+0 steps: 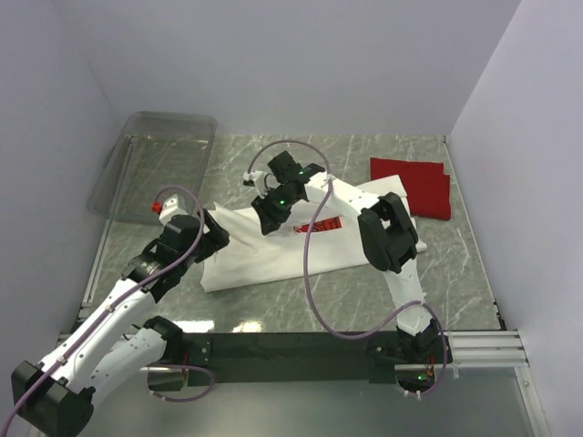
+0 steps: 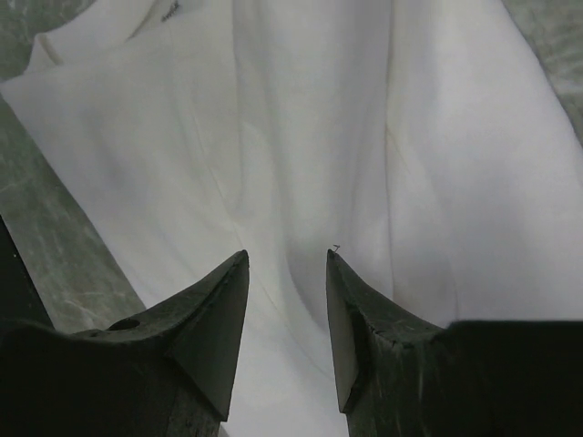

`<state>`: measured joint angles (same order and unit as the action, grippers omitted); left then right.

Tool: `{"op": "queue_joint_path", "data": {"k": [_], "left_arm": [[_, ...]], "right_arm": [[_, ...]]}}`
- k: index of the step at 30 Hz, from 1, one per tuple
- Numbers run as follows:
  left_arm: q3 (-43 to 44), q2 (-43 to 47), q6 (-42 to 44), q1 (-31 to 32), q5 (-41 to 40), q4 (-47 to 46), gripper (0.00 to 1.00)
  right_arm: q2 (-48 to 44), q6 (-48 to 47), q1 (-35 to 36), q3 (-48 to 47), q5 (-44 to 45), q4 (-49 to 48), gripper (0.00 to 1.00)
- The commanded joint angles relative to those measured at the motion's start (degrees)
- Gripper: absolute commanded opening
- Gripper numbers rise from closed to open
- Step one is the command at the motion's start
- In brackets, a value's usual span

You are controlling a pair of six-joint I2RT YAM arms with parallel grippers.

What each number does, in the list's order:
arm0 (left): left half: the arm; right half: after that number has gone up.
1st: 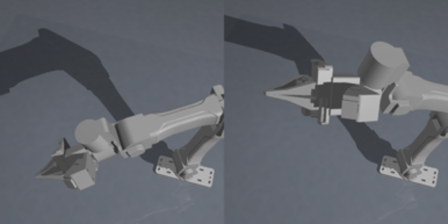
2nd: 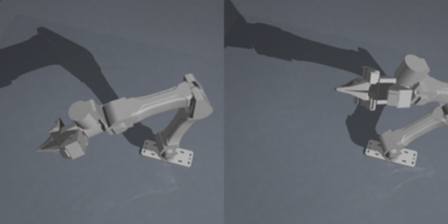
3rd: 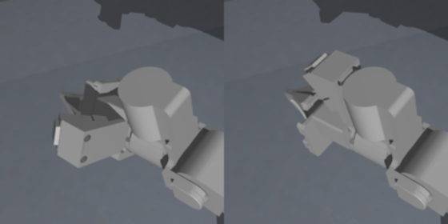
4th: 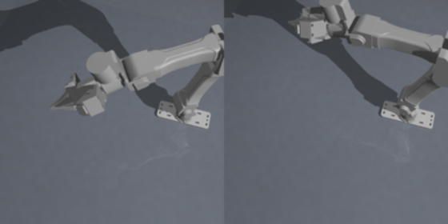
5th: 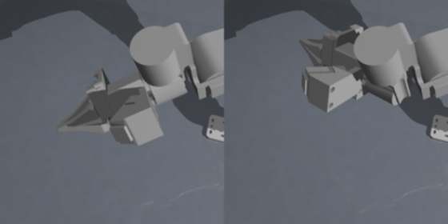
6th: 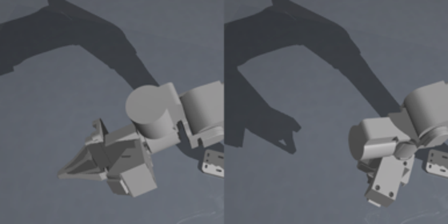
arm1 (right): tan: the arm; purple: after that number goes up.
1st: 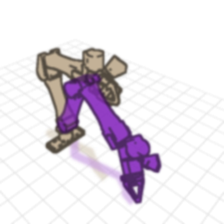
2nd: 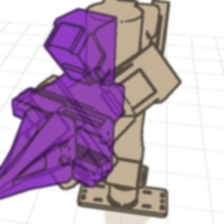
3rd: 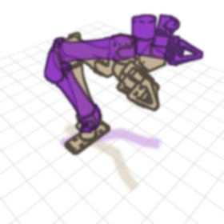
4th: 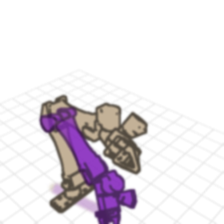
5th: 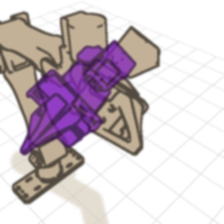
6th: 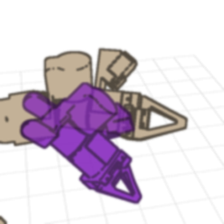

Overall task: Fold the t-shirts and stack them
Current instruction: Fold the tshirt

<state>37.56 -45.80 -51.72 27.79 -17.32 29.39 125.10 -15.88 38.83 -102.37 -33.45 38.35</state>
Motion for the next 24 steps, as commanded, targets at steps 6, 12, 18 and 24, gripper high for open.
{"op": "queue_joint_path", "data": {"k": [6, 12, 18, 24], "left_arm": [[0.1, 9.7, -2.2, -0.2, -1.5, 1.2, 0.87], [0.2, 14.6, -2.9, -0.3, -2.0, 4.4, 0.86], [-0.6, 16.3, -3.4, -0.2, -2.0, 5.3, 0.86], [-0.6, 17.0, -3.2, -0.3, -2.1, 5.7, 0.86]], "right_arm": [[2.8, 1.3, 3.8, -4.7, 8.3, -1.2, 0.45], [1.6, 0.6, 4.3, -2.9, 12.0, -2.7, 0.33], [0.4, 0.0, 4.8, -2.0, 13.3, -3.4, 0.03], [-4.2, -4.4, 7.6, 3.9, 13.7, -5.4, 0.00]]}}
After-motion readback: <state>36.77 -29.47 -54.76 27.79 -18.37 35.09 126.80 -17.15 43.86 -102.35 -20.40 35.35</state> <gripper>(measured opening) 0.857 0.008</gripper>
